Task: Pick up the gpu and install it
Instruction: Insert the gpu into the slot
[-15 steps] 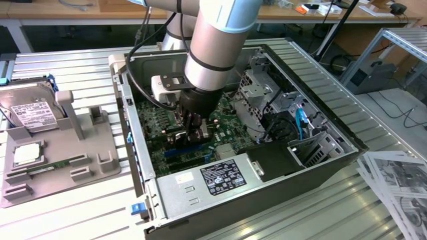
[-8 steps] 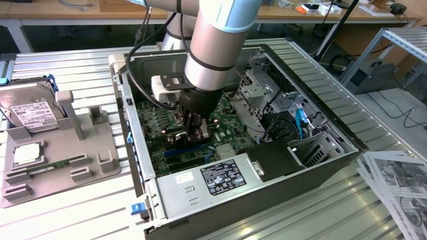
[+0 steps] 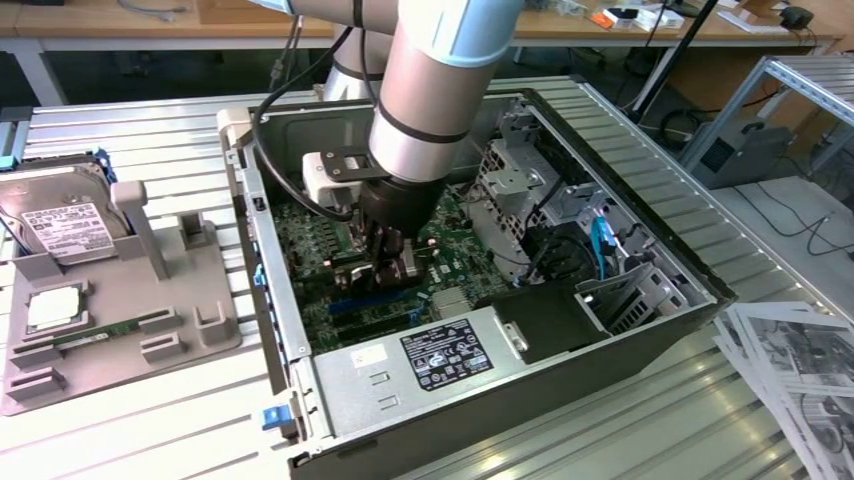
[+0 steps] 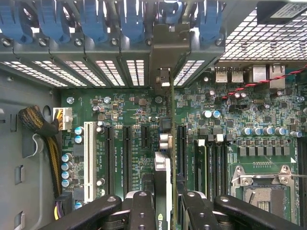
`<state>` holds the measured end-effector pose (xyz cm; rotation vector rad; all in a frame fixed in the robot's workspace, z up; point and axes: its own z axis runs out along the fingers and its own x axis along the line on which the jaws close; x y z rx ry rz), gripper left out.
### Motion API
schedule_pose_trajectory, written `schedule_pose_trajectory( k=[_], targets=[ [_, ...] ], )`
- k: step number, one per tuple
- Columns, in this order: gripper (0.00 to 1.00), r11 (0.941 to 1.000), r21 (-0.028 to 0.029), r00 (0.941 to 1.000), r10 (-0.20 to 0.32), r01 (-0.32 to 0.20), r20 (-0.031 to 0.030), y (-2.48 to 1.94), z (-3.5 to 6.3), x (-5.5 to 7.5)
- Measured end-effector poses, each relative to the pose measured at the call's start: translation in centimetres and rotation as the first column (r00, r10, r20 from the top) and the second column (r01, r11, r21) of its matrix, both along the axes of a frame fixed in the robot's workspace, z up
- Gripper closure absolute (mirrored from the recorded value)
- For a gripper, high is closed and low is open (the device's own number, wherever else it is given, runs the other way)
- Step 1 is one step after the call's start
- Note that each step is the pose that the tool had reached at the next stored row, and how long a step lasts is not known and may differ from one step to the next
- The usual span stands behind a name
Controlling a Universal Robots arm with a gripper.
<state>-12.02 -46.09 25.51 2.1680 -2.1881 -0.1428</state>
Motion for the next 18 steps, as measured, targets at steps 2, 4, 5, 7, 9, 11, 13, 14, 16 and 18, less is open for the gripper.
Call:
schedule_pose_trajectory(
  k=[2,4,5,7,9,11,13,14,16,18],
  targets=[
    [0.73,1.0,0.0002,1.0,0.0,0.0,0.0001,0.0,-0.1,0.0],
    [0.73,1.0,0.0001,1.0,0.0,0.0,0.0,0.0,-0.1,0.0],
    [0.73,1.0,0.0001,1.0,0.0,0.0,0.0001,0.0,-0.1,0.0],
    [0.73,1.0,-0.0001,1.0,0.0,0.0,-0.0001,0.0,-0.14,0.0],
    [0.73,1.0,0.0,1.0,0.0,0.0,-0.0001,0.0,-0.19,0.0],
    [0.73,1.0,0.0001,1.0,0.0,0.0,0.0,0.0,-0.2,0.0],
    [0.73,1.0,0.0001,1.0,0.0,0.0,0.0,0.0,-0.2,0.0],
    [0.73,1.0,0.0001,1.0,0.0,0.0,0.0,0.0,-0.2,0.0],
    [0.73,1.0,0.0001,1.0,0.0,0.0,0.0,0.0,-0.2,0.0],
    [0.73,1.0,0.0001,1.0,0.0,0.0,0.0,0.0,-0.2,0.0]
  ],
)
